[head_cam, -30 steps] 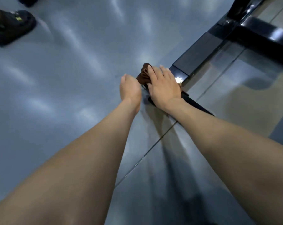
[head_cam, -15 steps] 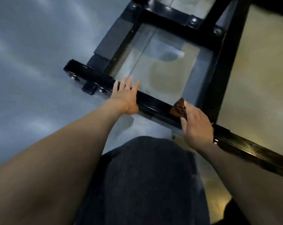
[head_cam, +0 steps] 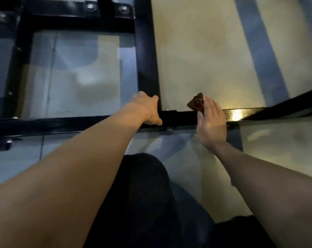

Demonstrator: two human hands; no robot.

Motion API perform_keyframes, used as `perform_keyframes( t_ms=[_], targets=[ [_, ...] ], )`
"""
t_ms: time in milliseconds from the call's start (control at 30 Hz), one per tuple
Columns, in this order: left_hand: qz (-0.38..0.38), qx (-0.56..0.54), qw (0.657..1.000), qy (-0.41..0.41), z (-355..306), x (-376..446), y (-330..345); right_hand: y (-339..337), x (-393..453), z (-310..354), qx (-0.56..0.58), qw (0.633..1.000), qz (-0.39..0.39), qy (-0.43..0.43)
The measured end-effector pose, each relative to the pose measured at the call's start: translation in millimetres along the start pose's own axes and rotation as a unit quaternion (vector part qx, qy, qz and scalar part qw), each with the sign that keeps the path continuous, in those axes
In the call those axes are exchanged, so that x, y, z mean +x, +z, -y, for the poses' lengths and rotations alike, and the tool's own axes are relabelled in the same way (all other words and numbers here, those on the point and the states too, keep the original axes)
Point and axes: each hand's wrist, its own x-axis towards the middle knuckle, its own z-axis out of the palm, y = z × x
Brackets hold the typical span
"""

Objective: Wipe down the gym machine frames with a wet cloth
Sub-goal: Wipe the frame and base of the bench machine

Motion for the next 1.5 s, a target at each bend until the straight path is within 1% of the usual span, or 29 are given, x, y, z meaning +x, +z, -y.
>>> perform_keyframes(
  t_ms=[33, 67, 100, 133, 200, 267, 300, 367, 467, 567, 633, 667, 733, 767, 800, 833, 867, 900, 933, 967, 1033, 1100, 1167, 1233, 1267, 1333, 1400, 1500],
  targets=[
    [-0.029, 0.034, 0.999, -0.006, -11, 4, 0, -4, 1, -18, 0.001, 1.000, -0.003, 0.021],
    [-0.059, 0.078, 0.995, 0.009, -21, 9, 2, -8, 3, -34, 0.001, 0.999, -0.006, 0.034],
    [-0.082, 0.117, 0.989, 0.041, -31, 15, 4, -12, 7, -50, -0.004, 0.999, -0.006, 0.047],
    [-0.088, 0.140, 0.983, 0.078, -46, 23, 5, -16, 12, -67, -0.014, 0.998, 0.001, 0.065],
    [-0.072, 0.114, 0.981, 0.136, -84, 33, 10, -24, 19, -97, -0.047, 0.992, 0.020, 0.116],
    [-0.047, 0.052, 0.981, 0.179, -125, 37, 14, -33, 22, -123, -0.078, 0.983, 0.030, 0.166],
    [-0.034, 0.023, 0.980, 0.194, -140, 40, 17, -38, 22, -133, -0.099, 0.979, 0.030, 0.174],
    [-0.011, 0.003, 0.979, 0.202, -160, 46, 21, -46, 19, -152, -0.133, 0.972, 0.031, 0.190],
    [-0.045, 0.034, 0.979, 0.197, -163, 55, 26, -60, 16, -172, -0.163, 0.954, 0.032, 0.250],
    [-0.054, 0.049, 0.981, 0.179, -162, 59, 29, -65, 15, -174, -0.199, 0.942, 0.047, 0.265],
    [-0.039, 0.030, 0.985, 0.166, -162, 55, 26, -62, 18, -162, -0.158, 0.937, 0.061, 0.304],
    [-0.024, -0.001, 0.987, 0.158, -163, 53, 23, -64, 19, -153, -0.119, 0.934, 0.058, 0.331],
    [0.026, -0.122, 0.985, 0.118, -168, 51, 11, -68, 22, -144, 0.007, 0.919, 0.046, 0.391],
    [0.037, -0.195, 0.975, 0.096, -170, 52, 6, -72, 26, -140, 0.104, 0.895, 0.043, 0.431],
    [0.022, -0.264, 0.961, 0.079, -173, 51, -3, -82, 35, -136, 0.225, 0.853, 0.037, 0.469],
    [-0.012, -0.324, 0.944, 0.066, -176, 50, -12, -92, 44, -129, 0.358, 0.784, 0.034, 0.506],
    [-0.048, -0.378, 0.923, 0.058, -180, 49, -23, -104, 55, -121, 0.480, 0.696, 0.052, 0.531],
    [-0.071, -0.425, 0.901, 0.052, -183, 47, -35, -116, 65, -112, 0.568, 0.618, 0.071, 0.539],
    [-0.085, -0.471, 0.877, 0.046, -186, 42, -48, -126, 77, -103, 0.619, 0.566, 0.090, 0.536],
    [-0.095, -0.510, 0.854, 0.037, -189, 36, -63, -134, 90, -92, 0.648, 0.541, 0.102, 0.527],
    [-0.099, -0.576, 0.811, 0.016, -192, 21, -92, -152, 113, -70, 0.662, 0.537, 0.125, 0.507],
    [-0.099, -0.627, 0.773, -0.008, -193, -2, -120, -181, 130, -43, 0.664, 0.544, 0.157, 0.487],
    [-0.092, -0.665, 0.741, -0.024, -193, -31, -144, -213, 138, -15, 0.654, 0.570, 0.182, 0.462],
    [-0.070, -0.702, 0.708, -0.035, -193, -60, -167, -244, 141, 10, 0.636, 0.611, 0.194, 0.430],
    [-0.057, -0.716, 0.695, -0.041, -194, -75, -179, -259, 142, 22, 0.620, 0.636, 0.202, 0.413],
    [-0.053, -0.732, 0.676, -0.059, -191, -107, -201, -290, 144, 46, 0.589, 0.670, 0.224, 0.393],
    [-0.069, -0.743, 0.663, -0.069, -184, -140, -223, -326, 147, 73, 0.564, 0.691, 0.244, 0.381],
    [-0.091, -0.756, 0.642, -0.089, -174, -184, -248, -370, 147, 108, 0.541, 0.719, 0.237, 0.366]
  ],
)
